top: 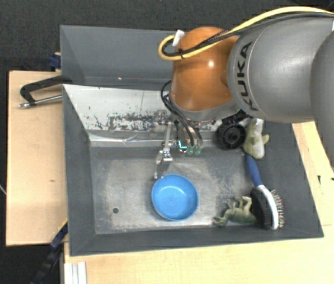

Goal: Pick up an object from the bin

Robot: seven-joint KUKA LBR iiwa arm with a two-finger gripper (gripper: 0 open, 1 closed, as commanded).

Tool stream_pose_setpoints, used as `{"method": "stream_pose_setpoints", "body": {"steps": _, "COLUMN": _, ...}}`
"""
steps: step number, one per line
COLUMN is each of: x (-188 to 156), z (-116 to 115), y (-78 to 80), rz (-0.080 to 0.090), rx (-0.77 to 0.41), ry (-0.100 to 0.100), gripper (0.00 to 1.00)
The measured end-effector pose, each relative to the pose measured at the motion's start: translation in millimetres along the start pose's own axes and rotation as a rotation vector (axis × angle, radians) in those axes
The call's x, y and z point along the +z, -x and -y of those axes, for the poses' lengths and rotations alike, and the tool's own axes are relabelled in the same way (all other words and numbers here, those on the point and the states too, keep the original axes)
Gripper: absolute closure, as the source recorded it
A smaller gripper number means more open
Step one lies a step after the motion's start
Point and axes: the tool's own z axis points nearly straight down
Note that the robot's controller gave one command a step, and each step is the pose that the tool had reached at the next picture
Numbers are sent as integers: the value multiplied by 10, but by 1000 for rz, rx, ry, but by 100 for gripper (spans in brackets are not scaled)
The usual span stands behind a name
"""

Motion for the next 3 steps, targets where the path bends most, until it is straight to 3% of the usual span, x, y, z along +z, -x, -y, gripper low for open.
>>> {"method": "stream_pose_setpoints", "body": {"steps": 1, "x": 958, "z": 316, "y": -355, "rz": 14, "rx": 142, "ry": 3, "gripper": 0}}
{"method": "stream_pose_setpoints", "body": {"steps": 2, "x": 926, "z": 336, "y": -343, "rz": 14, "rx": 141, "ry": -1, "gripper": 100}}
{"method": "stream_pose_setpoints", "body": {"steps": 3, "x": -524, "z": 1854, "y": -274, "rz": 20, "rx": -278, "ry": -7, "gripper": 100}}
